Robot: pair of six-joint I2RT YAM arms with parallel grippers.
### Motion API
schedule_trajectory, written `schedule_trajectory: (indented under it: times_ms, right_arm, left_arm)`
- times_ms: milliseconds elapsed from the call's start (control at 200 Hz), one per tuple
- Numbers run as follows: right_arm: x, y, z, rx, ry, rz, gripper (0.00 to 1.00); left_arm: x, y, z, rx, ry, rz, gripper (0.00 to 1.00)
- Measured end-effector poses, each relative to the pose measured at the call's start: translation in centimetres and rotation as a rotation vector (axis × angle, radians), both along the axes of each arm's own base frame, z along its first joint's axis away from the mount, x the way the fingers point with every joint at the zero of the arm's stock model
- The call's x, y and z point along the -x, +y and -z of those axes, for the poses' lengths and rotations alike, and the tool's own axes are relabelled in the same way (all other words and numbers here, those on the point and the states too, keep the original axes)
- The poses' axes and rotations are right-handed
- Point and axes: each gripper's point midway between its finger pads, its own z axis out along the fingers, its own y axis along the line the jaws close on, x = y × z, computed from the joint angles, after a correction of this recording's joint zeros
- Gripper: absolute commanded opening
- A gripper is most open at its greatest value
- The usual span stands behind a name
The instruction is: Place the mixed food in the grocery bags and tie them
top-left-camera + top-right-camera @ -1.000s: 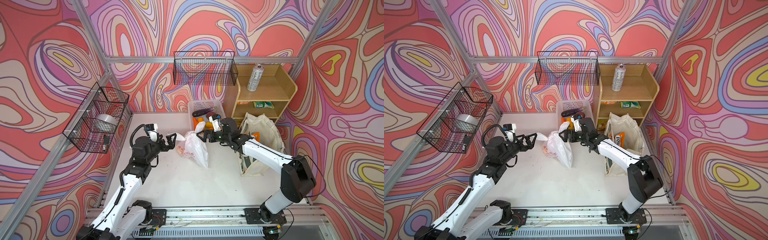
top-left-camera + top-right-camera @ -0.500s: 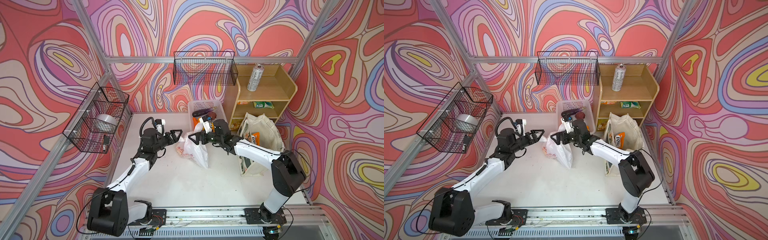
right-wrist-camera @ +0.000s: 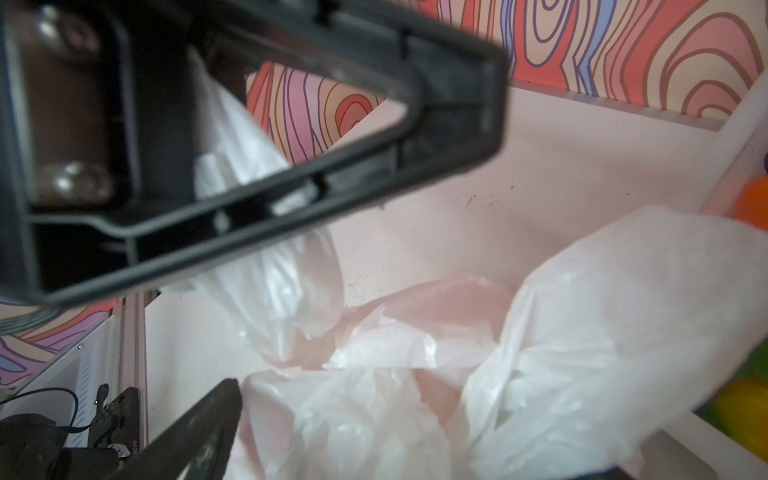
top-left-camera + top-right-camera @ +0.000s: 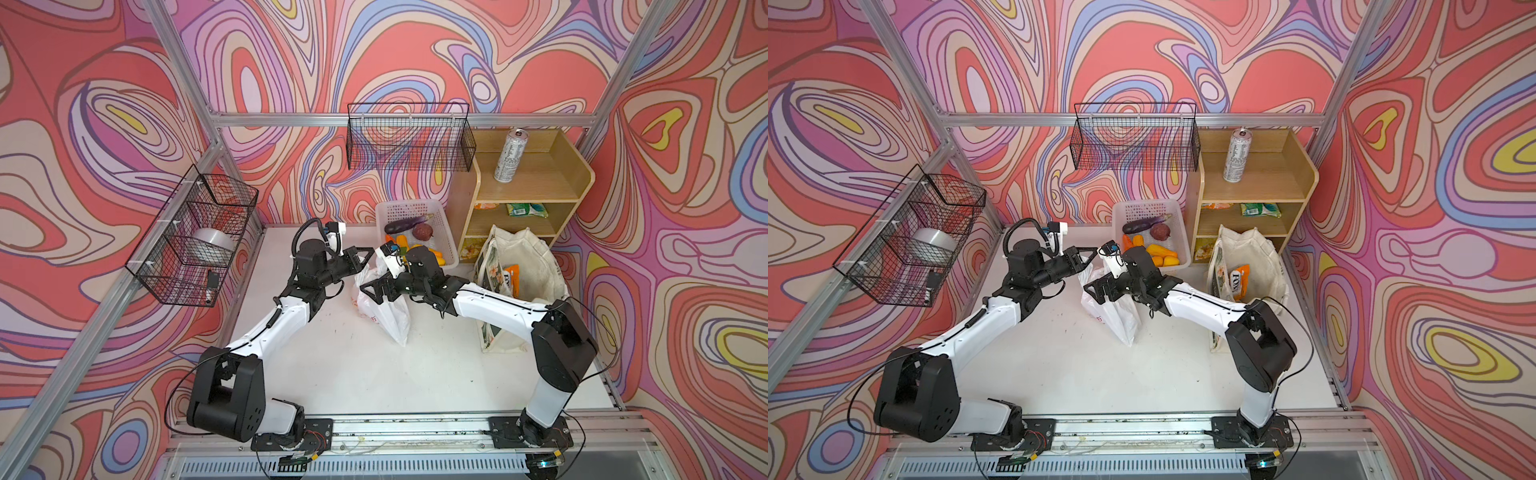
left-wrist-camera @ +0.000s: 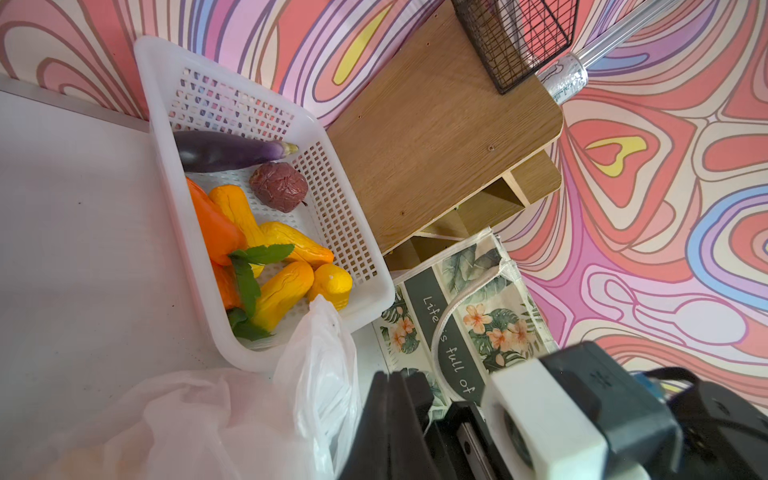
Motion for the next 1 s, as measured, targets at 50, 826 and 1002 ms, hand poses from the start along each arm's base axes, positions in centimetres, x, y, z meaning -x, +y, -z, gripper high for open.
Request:
schedule_trajectory:
  times_ms: [50,826,1002]
  right_arm:
    - [0.0,0.3,0.1,0.007,-0.008,0.0,0.99]
    - [-3.6,0.4,1.0,-0.105,-0.059,0.256,0.0]
    - [-3.1,-0.1,-0.4,-0.116,-0.052,0.258,0.0]
  left_arm:
    - [0.0,-0.3,0.3,-0.001,0.008,0.006,0.0]
    - [-0.7,-1.8,-2.1,0.003,-0.019,0.024,0.0]
    - [-1.2,-1.7,-4.5,-0.012,-0.05,0.015,0.54]
